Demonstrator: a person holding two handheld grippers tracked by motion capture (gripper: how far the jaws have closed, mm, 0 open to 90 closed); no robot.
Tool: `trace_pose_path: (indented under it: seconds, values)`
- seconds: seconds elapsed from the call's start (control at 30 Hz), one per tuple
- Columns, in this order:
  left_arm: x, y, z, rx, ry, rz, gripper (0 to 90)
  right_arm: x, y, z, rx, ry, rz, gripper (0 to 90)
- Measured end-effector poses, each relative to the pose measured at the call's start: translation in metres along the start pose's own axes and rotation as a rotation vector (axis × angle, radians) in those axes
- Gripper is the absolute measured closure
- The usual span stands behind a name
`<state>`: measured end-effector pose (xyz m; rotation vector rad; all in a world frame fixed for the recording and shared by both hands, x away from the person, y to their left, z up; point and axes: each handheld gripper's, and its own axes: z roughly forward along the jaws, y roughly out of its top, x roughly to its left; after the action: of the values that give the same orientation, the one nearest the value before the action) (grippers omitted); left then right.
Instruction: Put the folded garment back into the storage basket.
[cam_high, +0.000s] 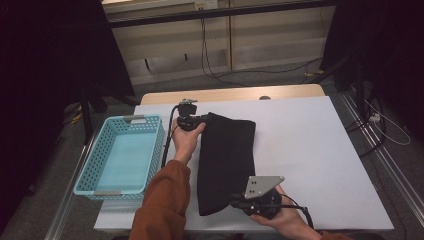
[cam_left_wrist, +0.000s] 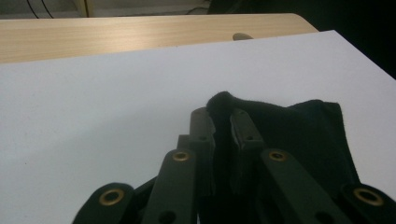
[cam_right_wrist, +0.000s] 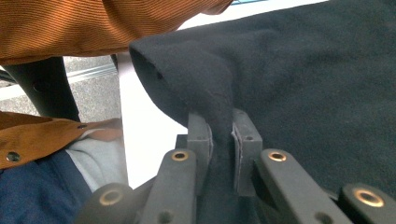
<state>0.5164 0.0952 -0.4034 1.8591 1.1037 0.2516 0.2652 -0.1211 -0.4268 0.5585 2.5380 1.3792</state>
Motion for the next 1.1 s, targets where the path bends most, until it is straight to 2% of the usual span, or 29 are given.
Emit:
trace_pose_path:
  seconds: [0.33, 0.93, 1.1]
  values:
    - [-0.005, 0.009, -0.008, -0.023, -0.007, 0.017, 81.6, 0.0, 0.004, -0.004, -0.038, 0.017, 0.017, 81.9]
    - [-0.015, 0.023, -0.015, -0.039, -0.016, 0.05, 81.7, 0.001, 0.013, -0.012, -0.097, 0.02, 0.03, 82.0]
    - [-0.015, 0.026, -0.018, -0.047, -0.019, 0.048, 81.7, 0.001, 0.015, -0.015, -0.113, 0.023, 0.033, 82.0]
